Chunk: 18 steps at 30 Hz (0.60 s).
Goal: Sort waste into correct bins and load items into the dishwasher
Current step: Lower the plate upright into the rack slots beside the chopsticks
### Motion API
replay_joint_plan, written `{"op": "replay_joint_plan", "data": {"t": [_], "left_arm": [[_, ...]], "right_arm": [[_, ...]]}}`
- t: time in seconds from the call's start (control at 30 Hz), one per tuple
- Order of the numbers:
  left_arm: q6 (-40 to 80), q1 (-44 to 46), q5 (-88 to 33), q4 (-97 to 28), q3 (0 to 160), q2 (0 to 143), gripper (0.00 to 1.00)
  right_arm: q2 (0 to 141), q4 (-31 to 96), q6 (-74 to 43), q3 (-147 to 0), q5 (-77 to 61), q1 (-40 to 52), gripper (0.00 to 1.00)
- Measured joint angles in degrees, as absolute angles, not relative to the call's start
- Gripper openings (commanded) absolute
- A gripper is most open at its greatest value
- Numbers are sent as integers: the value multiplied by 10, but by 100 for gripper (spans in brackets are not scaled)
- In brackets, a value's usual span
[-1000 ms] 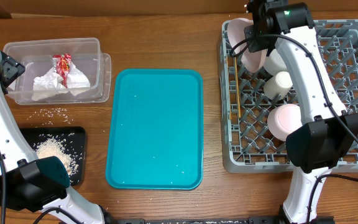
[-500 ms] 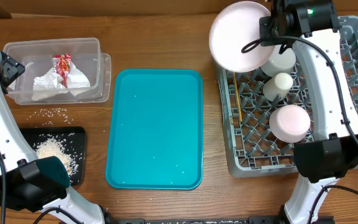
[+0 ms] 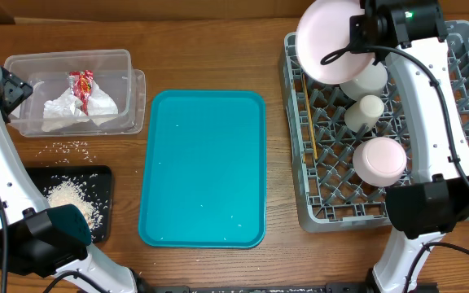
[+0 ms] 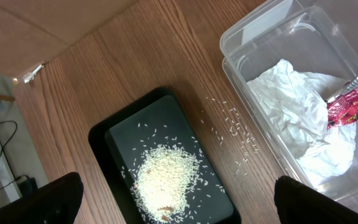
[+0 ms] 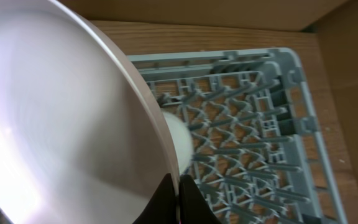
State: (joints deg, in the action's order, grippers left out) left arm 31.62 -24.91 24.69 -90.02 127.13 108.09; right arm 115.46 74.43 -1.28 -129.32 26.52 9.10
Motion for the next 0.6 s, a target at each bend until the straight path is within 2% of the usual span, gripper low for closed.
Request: {"op": "replay_joint_plan", "data": {"t": [0.6], "left_arm": [[316,-249,247,-900,1271,1081,100]], "right_arm": [[1204,654,-15,-1198,391,90,4]]}}
